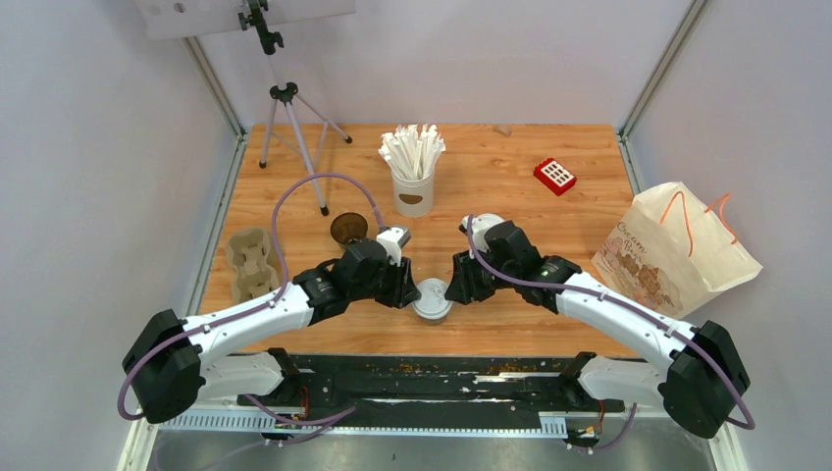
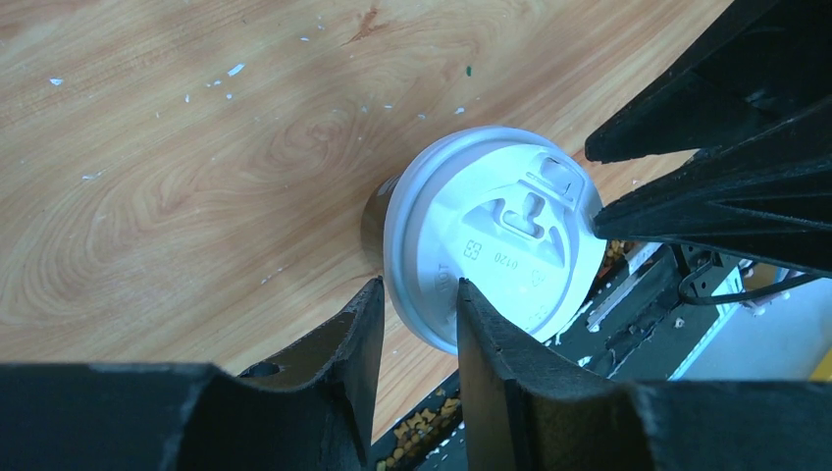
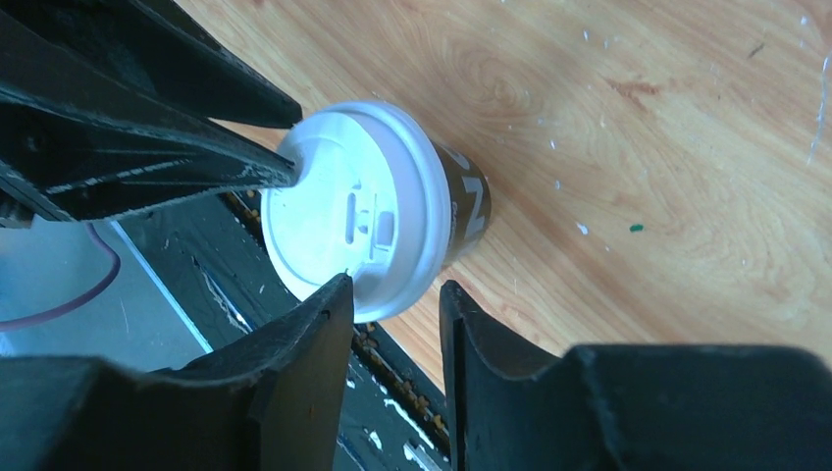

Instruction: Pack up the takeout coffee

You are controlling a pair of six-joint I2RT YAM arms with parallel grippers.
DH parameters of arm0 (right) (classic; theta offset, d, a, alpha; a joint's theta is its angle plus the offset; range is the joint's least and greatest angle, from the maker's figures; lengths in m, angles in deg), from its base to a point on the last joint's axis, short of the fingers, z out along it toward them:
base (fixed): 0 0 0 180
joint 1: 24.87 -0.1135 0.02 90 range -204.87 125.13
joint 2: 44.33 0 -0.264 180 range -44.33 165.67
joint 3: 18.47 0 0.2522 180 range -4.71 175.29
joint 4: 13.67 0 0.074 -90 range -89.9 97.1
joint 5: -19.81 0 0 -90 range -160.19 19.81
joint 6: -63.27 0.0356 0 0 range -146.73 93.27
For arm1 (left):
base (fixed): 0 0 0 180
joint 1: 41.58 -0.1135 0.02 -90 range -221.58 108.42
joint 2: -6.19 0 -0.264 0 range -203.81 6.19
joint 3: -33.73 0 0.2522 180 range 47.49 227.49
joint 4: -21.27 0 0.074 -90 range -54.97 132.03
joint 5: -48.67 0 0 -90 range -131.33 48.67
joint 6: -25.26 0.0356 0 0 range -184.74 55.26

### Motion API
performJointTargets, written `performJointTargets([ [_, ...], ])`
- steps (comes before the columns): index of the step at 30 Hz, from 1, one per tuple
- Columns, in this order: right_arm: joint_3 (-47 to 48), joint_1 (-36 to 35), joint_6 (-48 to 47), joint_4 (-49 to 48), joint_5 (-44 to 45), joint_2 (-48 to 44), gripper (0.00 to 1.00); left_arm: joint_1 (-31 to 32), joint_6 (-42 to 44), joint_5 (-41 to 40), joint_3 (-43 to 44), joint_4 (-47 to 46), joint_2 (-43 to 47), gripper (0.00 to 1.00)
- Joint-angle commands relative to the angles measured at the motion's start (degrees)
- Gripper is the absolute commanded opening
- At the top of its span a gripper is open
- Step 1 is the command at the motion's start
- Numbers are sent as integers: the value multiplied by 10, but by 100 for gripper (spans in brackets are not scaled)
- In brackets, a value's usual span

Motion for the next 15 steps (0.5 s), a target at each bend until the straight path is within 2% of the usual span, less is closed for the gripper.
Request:
performJointTargets([
  [1,14,-1,5,30,5,-17,41,4,1,-20,-15,61,-5,40],
  [4,14,-1,5,36,6,-21,50,5,-1,-19,-15,59,-1,41],
  [6,7,0,9,26,0,-23,52,5,-2,-16,-14,56,3,41],
  [10,-4,11,15,-6,-32,-8,47,6,0,-19,-11,55,4,41],
  [15,-27,57,18,-67,-101,27,41,6,7,-21,-5,56,-12,41],
])
